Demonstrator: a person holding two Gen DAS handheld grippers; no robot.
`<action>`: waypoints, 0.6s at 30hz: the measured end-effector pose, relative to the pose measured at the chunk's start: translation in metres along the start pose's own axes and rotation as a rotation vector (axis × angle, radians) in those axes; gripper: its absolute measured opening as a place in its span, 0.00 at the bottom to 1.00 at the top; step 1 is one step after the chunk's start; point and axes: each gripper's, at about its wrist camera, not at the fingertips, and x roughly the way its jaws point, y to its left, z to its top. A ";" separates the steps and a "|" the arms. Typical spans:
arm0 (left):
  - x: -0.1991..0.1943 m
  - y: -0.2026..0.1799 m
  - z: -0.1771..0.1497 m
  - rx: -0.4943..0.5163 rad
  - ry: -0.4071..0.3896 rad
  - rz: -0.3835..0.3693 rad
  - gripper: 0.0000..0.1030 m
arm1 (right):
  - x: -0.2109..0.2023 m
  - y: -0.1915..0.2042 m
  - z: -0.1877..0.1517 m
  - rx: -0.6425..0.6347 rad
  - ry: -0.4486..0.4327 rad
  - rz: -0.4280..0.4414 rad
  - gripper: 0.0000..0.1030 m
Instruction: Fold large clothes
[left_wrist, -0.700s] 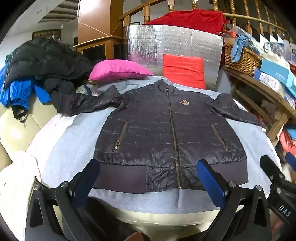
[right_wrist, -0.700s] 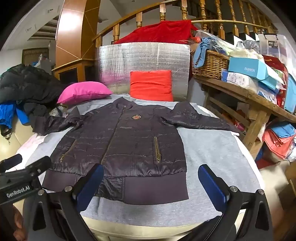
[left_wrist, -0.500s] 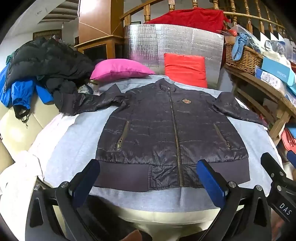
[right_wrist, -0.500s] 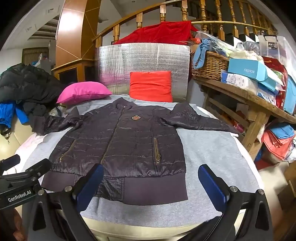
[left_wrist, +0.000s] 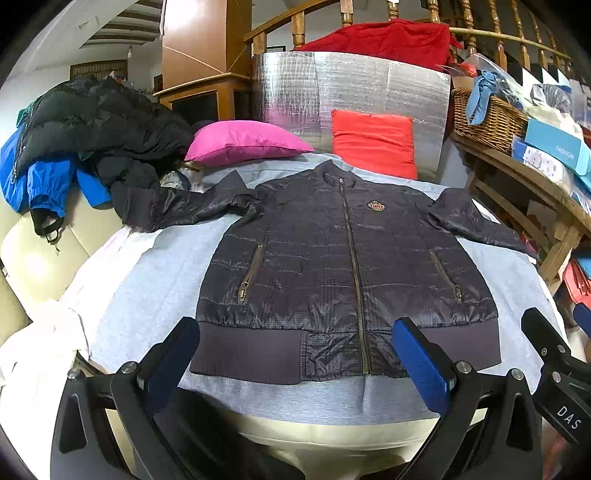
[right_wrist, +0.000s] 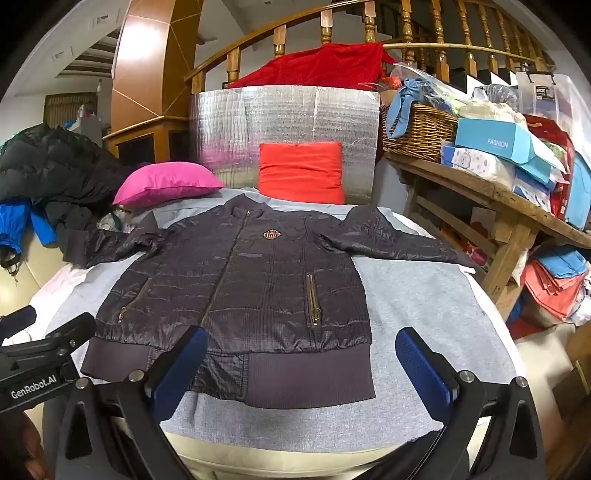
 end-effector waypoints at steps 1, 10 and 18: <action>0.000 0.000 0.000 0.000 0.000 -0.001 1.00 | 0.001 0.000 0.000 0.001 0.000 0.001 1.00; -0.002 0.000 0.000 -0.003 -0.005 0.002 1.00 | -0.002 0.001 -0.001 -0.004 -0.008 -0.001 1.00; -0.001 0.000 -0.001 -0.004 -0.010 0.002 1.00 | -0.003 0.002 -0.001 -0.005 -0.010 0.001 1.00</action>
